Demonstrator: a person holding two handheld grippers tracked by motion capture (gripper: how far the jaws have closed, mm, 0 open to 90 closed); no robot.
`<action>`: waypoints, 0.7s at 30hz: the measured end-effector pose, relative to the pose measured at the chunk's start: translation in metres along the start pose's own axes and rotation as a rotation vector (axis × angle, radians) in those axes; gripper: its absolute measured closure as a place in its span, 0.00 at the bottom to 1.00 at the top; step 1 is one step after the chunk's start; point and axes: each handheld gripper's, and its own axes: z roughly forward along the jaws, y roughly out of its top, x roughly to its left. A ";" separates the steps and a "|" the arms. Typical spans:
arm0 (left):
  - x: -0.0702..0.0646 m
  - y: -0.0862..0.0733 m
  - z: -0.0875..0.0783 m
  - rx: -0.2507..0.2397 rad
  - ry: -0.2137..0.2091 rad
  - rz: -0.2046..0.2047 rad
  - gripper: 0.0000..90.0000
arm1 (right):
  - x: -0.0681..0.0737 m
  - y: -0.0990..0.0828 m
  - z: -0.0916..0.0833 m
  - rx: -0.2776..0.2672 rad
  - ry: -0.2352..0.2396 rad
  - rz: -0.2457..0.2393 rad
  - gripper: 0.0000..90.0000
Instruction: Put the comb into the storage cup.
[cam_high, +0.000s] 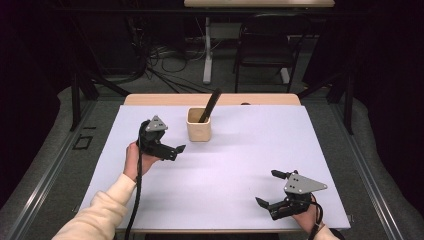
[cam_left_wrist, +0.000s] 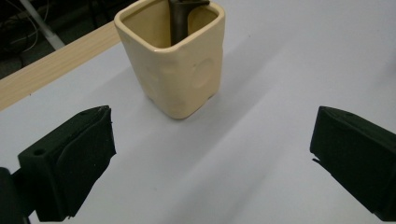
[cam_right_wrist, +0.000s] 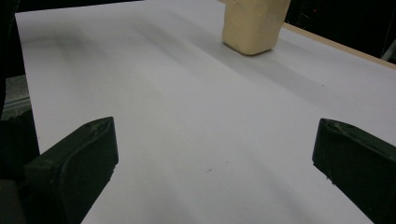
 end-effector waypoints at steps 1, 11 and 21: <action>-0.001 -0.002 -0.001 0.000 0.002 -0.001 0.00 | 0.000 0.000 0.000 0.004 0.000 0.000 0.00; -0.010 -0.026 -0.008 0.001 0.014 -0.020 0.00 | 0.000 0.000 0.000 0.006 0.003 0.000 0.00; -0.017 -0.049 -0.015 0.012 0.015 -0.042 0.00 | 0.000 0.000 0.000 0.009 0.002 0.000 0.00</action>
